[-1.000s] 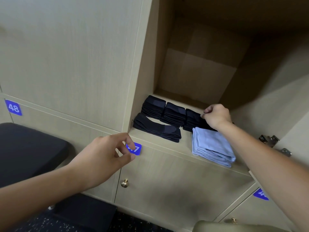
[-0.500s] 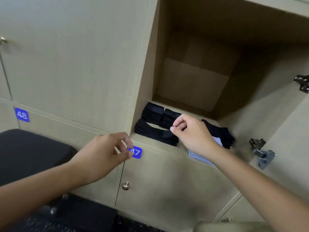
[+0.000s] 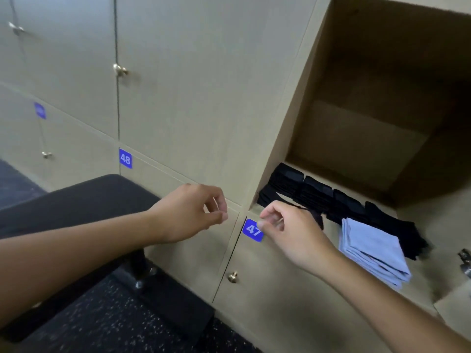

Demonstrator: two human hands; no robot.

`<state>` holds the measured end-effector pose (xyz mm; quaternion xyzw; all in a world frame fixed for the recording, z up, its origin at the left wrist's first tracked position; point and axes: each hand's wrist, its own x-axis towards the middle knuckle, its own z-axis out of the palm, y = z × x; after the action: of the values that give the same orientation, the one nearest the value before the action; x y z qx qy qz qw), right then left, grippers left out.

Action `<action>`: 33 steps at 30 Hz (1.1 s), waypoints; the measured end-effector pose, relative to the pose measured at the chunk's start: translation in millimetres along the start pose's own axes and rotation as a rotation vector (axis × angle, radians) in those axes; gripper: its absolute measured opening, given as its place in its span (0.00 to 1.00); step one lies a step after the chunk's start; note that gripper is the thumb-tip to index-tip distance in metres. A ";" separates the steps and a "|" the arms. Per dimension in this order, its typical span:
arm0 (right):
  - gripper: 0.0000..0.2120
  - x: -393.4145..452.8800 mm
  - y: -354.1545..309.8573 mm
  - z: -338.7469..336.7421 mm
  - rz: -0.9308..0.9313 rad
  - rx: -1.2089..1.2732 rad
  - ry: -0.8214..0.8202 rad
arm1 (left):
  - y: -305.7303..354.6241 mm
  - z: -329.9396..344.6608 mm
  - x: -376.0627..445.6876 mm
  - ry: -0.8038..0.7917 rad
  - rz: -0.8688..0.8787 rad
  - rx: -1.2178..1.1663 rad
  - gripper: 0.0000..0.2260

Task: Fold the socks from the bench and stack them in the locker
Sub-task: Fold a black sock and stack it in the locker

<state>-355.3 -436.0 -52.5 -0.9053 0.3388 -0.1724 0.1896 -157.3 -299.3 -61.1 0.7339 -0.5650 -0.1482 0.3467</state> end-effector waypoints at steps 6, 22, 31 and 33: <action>0.02 6.7 -31.2 24.1 -0.077 0.051 -0.086 | -17.2 -18.1 -12.1 0.055 -0.049 0.073 0.03; 0.06 13.4 -109.3 71.0 -0.309 0.127 -0.259 | -70.7 -101.3 -89.6 0.125 -0.281 0.312 0.03; 0.07 19.6 -137.0 99.5 -0.369 0.146 -0.321 | -123.7 -156.8 -154.6 -0.088 -0.519 0.542 0.19; 0.07 21.2 -141.1 105.4 -0.375 0.140 -0.334 | -137.2 -160.2 -161.8 -0.157 -0.560 0.558 0.25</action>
<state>-216.4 -328.0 -75.3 -0.9529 0.1161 -0.0756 0.2699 -11.4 -77.2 -67.4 0.9119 -0.3866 -0.1333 0.0359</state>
